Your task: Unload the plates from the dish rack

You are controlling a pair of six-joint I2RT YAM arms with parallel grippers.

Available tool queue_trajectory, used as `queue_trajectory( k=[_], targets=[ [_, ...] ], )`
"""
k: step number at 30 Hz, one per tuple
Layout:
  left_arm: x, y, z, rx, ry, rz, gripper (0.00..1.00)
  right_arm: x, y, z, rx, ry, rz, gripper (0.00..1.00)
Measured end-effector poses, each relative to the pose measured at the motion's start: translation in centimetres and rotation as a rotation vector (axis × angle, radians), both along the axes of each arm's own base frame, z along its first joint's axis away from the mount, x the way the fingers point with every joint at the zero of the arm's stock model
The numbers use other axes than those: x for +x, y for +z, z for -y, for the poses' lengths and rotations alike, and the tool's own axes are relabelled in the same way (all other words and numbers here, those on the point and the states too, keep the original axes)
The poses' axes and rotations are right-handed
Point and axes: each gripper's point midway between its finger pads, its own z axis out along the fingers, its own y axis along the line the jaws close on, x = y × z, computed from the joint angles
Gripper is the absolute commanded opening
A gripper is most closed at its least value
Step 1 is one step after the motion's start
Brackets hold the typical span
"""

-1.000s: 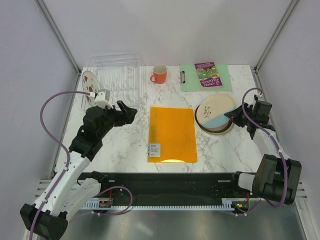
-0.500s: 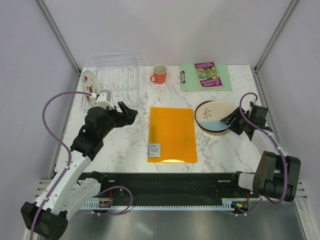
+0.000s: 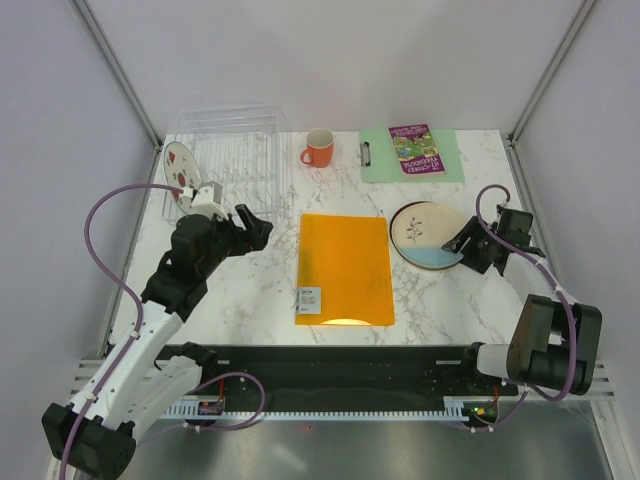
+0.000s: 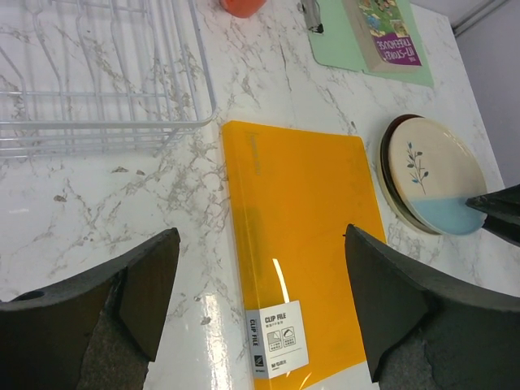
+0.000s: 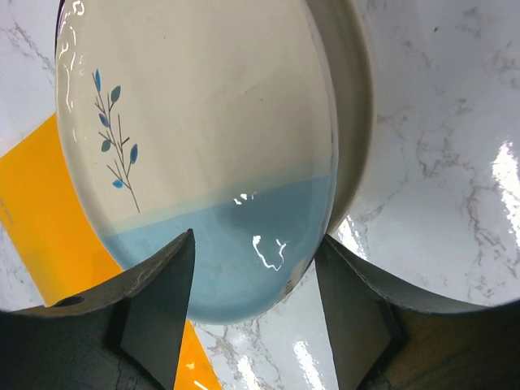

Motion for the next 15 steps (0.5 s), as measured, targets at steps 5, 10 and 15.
queue_trajectory(
  k=[5,10,15],
  targets=[
    [0.3,-0.7,-1.2,0.060,0.049,-0.006,0.90,0.4,0.8,1.0,-0.056,-0.019,0.018,0.66],
    [0.6,-1.5,-2.5,0.128,0.099,-0.028,0.92,0.8,1.3,1.2,-0.069,-0.023,0.029,0.65],
    [0.9,-1.6,-3.3,0.164,0.135,-0.024,0.93,0.8,0.2,1.0,-0.054,-0.011,0.003,0.65]
  ],
)
